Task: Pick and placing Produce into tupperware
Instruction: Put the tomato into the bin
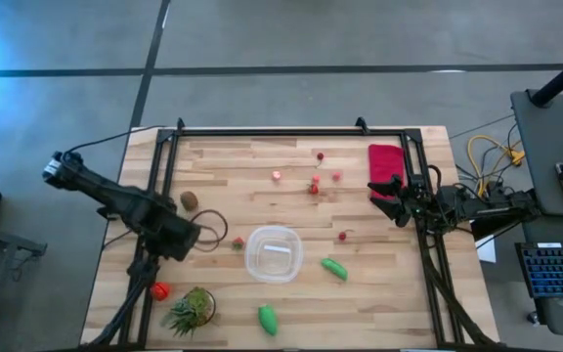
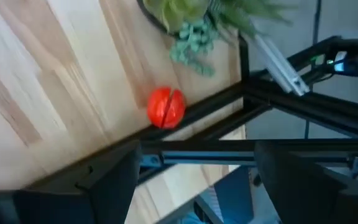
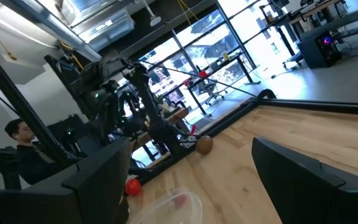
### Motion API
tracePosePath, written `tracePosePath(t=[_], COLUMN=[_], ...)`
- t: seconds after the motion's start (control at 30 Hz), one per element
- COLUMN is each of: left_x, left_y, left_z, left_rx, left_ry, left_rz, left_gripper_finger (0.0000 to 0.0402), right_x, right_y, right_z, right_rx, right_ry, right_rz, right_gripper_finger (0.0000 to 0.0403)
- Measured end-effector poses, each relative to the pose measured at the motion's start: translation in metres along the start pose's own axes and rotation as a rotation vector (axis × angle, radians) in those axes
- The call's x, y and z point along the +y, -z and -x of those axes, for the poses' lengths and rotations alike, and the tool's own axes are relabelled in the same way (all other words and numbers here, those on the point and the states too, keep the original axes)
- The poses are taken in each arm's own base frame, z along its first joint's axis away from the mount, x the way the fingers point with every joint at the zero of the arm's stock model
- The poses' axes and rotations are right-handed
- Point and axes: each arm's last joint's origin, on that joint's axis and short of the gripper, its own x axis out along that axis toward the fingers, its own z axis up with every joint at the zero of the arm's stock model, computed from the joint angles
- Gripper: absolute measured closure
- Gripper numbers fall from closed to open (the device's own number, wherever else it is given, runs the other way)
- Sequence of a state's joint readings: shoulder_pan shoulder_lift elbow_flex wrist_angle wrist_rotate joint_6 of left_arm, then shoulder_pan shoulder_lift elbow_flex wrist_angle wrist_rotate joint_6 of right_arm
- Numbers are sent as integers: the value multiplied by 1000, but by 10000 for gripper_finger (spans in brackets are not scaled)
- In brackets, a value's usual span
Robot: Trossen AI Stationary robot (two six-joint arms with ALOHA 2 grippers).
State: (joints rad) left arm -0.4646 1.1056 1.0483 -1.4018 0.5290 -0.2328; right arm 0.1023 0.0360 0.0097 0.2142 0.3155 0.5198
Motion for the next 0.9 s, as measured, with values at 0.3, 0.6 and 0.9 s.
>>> tracePosePath(t=[0.3, 0.6, 0.9], left_x=[-8, -24, -24], left_y=[-3, 5, 17], left_z=[-48, -81, -110], left_rx=[-50, -146, -71], left_ry=[31, -112, -145], left_rz=[164, 148, 264], left_gripper_finger=[102, 102, 102], right_x=[0, 0, 0], right_y=[0, 0, 0], right_z=[0, 0, 0], right_rx=[0, 0, 0], right_ry=[0, 0, 0], right_rz=[0, 0, 0], right_gripper_finger=[76, 76, 76])
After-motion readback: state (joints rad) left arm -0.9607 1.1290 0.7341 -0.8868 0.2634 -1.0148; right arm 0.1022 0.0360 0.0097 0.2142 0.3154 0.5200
